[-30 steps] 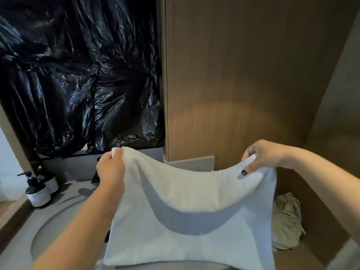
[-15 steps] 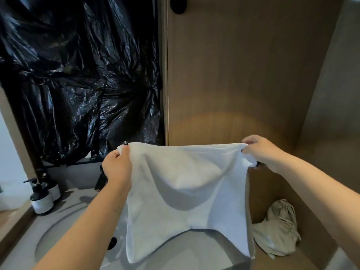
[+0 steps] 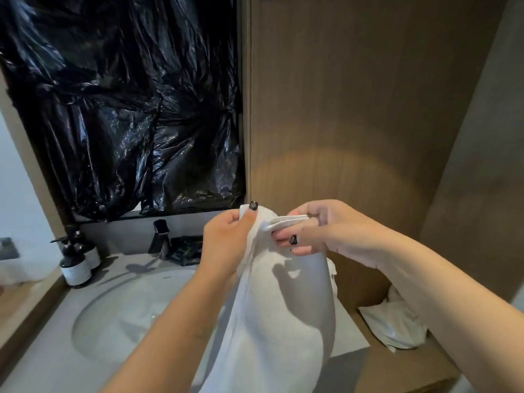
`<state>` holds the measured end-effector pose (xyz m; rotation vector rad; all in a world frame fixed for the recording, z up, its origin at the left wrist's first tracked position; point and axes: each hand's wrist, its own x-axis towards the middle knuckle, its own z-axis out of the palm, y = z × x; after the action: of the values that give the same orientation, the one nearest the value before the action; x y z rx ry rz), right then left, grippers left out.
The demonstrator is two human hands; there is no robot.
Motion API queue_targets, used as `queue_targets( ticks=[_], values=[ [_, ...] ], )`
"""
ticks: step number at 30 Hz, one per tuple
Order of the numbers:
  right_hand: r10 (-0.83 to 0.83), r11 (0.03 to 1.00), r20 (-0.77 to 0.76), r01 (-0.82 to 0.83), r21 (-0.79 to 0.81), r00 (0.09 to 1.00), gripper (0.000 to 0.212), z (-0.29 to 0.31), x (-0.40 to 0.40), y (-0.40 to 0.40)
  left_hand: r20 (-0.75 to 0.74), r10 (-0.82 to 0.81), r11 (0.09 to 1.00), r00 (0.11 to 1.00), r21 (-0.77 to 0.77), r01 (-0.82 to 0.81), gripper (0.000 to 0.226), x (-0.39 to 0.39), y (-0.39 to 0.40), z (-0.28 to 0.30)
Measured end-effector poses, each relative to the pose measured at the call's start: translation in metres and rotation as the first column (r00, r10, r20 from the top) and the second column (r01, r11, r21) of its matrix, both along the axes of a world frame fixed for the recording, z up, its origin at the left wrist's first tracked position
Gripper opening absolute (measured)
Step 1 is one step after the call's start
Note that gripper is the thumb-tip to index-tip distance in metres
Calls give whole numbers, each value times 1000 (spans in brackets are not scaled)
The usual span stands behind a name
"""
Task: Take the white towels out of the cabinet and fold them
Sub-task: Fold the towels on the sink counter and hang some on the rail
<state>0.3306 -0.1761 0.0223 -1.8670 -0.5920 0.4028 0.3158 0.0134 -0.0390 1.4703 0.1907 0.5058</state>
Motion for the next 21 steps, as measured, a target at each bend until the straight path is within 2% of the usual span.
queue_targets(
  ticks=[2, 4, 7, 9, 11, 14, 17, 21],
  values=[
    [-67, 982, 270, 111, -151, 961, 5, -10, -8, 3, -33, -57, 998, 998, -22, 56, 36, -9, -2, -6],
    [-54, 942, 541, 222, -251, 839, 7, -20, -12, 7, -43, -94, 995, 995, 16, 95, 26, -17, -5, -11],
    [-27, 936, 709, 266, -229, 705, 8, -33, -11, 11, -2, -116, 991, 993, 67, 116, 24, -26, -6, -17],
    [-39, 950, 724, 250, -188, 689, 7, -39, -8, 13, 6, -161, 986, 987, 39, 161, 23, -31, -6, -18],
    [-49, 969, 700, 205, -141, 712, 11, -43, -7, 15, 14, -206, 978, 978, 11, 206, 23, -35, -5, -19],
    [-48, 985, 713, 153, -85, 700, 20, -46, -7, 22, 43, -228, 973, 973, 48, 226, 27, -38, -5, -21],
    [-60, 986, 732, 153, -61, 679, 15, -46, -4, 28, 73, -283, 959, 956, 55, 279, 31, -39, -6, -23],
    [-142, 988, 667, 146, 51, 732, 21, -47, -1, 30, 130, -340, 940, 932, 27, 339, 26, -38, -4, -26]
  ],
)
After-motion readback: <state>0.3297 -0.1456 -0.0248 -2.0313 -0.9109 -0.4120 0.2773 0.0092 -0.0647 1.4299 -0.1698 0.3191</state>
